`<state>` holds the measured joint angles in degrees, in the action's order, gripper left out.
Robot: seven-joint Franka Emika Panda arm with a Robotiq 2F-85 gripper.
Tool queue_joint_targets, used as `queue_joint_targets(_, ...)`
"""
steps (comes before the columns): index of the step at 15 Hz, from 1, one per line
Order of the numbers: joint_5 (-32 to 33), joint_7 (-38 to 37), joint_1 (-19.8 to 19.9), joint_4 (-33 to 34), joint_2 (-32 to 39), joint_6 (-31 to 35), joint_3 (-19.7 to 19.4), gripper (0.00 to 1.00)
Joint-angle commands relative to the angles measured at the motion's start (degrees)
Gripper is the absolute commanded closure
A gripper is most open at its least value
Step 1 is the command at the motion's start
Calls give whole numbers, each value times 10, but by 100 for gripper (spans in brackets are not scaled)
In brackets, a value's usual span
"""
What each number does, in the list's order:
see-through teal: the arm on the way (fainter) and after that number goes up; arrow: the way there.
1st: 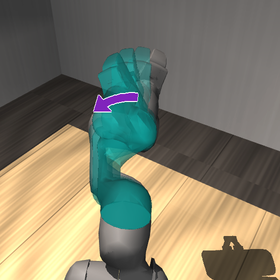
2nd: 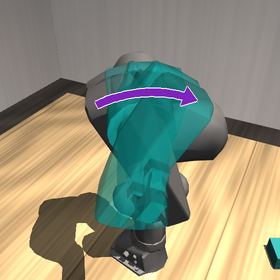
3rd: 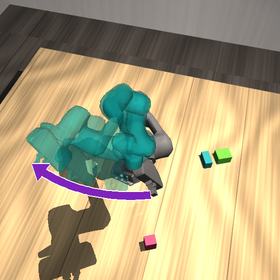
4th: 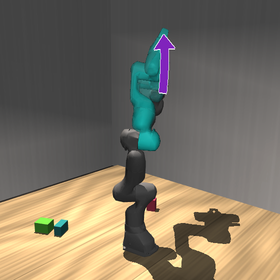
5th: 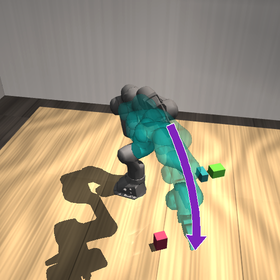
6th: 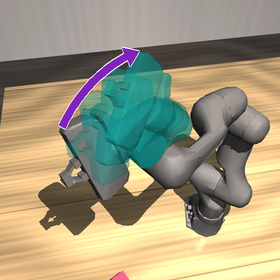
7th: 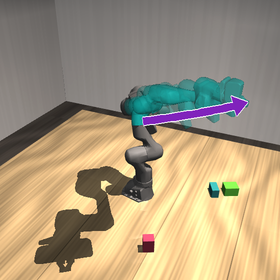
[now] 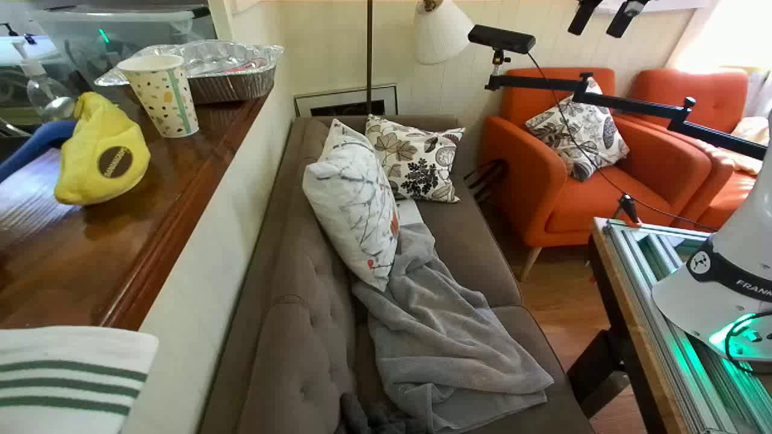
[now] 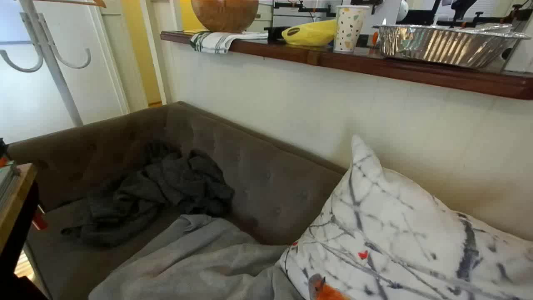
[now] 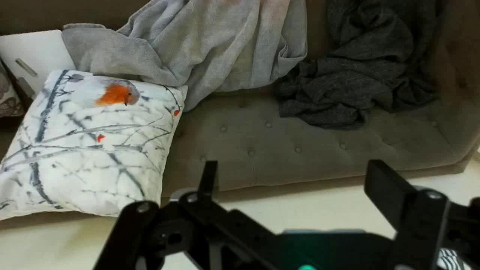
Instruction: Put the yellow object on the couch
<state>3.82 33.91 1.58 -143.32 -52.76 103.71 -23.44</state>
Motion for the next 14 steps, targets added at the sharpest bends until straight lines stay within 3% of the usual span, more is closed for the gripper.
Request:
queue_joint_targets(1,-4,3,5,1,2,-1,3,0)
queue_joint_targets(6,-4,3,5,1,2,-1,3,0)
queue_joint_targets(11,-80,-52,-43,-29,5,19,69,0)
queue_joint_targets(14,-134,-114,-77,-71,28,143,135,0)
